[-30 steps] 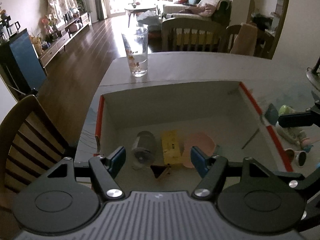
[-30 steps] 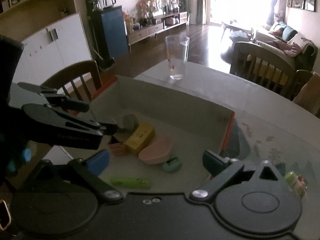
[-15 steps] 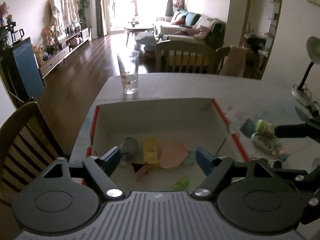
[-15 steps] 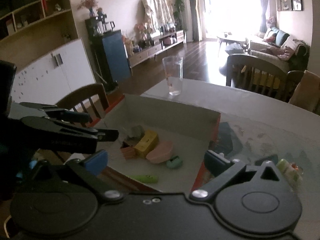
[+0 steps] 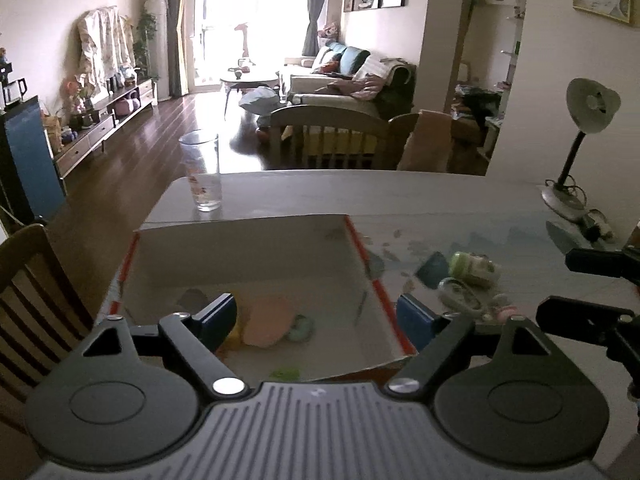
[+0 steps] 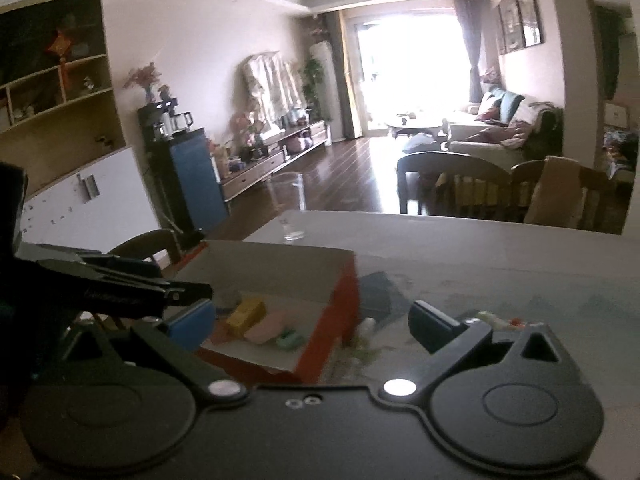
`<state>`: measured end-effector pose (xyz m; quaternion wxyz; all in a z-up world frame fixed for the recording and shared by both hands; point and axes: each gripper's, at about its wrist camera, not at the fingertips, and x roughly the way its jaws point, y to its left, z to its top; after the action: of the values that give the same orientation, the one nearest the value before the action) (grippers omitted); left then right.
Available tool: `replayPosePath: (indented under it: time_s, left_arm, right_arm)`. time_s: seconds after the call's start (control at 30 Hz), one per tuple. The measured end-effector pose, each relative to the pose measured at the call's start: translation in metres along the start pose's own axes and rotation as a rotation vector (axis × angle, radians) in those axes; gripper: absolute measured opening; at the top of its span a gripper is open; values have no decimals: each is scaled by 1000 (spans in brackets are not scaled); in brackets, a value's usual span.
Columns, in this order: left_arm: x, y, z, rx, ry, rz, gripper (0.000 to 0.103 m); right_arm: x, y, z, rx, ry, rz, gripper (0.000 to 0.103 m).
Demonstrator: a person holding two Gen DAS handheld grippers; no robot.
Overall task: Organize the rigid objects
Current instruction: 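Withdraw both tools from the box back toward the sunglasses and figurine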
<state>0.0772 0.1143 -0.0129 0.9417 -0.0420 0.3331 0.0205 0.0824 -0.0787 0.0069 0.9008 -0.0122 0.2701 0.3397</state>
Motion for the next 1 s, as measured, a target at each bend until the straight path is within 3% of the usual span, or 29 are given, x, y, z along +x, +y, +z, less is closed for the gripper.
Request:
replayPosePath:
  time_s: [0.1,0.5,1.0]
  left_arm:
    - [2,-15,-3,0,-10,-20,101]
    - [38,-91,-19,26,4,-67,102]
    - [123,-169,-55,109,85,-3,102]
  right_arm:
    - [-8,-15,-7,-6,5,-26,103]
    - [-13,-92,-32,11,81,-111,103]
    - [22,-177,-57,7,204,-132,103]
